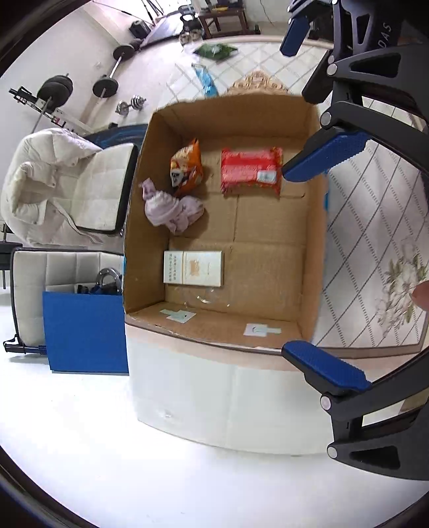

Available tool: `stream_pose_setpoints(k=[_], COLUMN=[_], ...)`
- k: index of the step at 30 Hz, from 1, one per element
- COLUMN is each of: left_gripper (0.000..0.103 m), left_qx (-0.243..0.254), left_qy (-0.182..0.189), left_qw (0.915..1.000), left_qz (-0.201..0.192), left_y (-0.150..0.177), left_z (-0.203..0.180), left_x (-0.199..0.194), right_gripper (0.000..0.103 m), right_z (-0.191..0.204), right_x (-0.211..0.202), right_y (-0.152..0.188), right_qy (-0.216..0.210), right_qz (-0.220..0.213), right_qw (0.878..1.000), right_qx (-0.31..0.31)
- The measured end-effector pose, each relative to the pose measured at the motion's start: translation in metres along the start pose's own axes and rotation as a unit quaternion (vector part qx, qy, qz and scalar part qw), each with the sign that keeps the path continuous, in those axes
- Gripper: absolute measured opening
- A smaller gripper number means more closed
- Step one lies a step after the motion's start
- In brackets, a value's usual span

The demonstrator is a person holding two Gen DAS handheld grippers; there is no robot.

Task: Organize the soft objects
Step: 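Grasp the blue tube with the left gripper while the right grasps the green bag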

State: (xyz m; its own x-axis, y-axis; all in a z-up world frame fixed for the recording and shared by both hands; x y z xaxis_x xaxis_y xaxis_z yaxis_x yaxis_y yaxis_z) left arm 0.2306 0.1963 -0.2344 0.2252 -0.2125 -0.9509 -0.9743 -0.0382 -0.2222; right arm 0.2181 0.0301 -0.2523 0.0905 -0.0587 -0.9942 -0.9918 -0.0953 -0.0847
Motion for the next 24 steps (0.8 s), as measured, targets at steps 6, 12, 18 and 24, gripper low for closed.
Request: stream_pose_setpoints(k=[6, 12, 18, 24], left_gripper=[0.099, 0.099, 0.099, 0.098], left_qx=[0.009, 0.062, 0.167, 0.311], left_qy=[-0.005, -0.023, 0.004, -0.005], left_qw=[0.9998, 0.9969, 0.9854, 0.9504], left_qz=[-0.017, -0.041, -0.036, -0.002], left_y=[0.005, -0.012, -0.045, -0.074], left_z=[-0.015, -0.063, -0.171, -0.303], left_x=[-0.026, -0.038, -0.014, 0.057], right_gripper=[0.096, 0.096, 0.096, 0.096], right_z=[-0.007, -0.061, -0.176, -0.298], right_x=[-0.025, -0.031, -0.02, 0.023], right_y=[0.016, 0.021, 0.021, 0.008], right_qy=[-0.034, -0.061, -0.035, -0.02], right_qz=[-0.013, -0.01, -0.001, 0.031], right_qw=[0.999, 0.997, 0.99, 0.975], right_qx=[0.003, 0.049, 0.134, 0.22])
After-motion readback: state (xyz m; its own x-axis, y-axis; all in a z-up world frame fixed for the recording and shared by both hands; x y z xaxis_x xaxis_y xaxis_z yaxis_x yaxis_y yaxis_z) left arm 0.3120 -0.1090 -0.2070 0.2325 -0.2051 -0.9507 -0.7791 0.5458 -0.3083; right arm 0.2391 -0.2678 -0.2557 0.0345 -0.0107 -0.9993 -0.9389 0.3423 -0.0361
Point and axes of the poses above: each gripper's, at about its wrist camera, not at the fingertips, and x roughly the way its jaws point, z to its left, y to its underside, the point moved 4 cm from there along x, roughly the way its jaws point, and after that the axes turned 12 degrees about y, right-handed, at the moved point
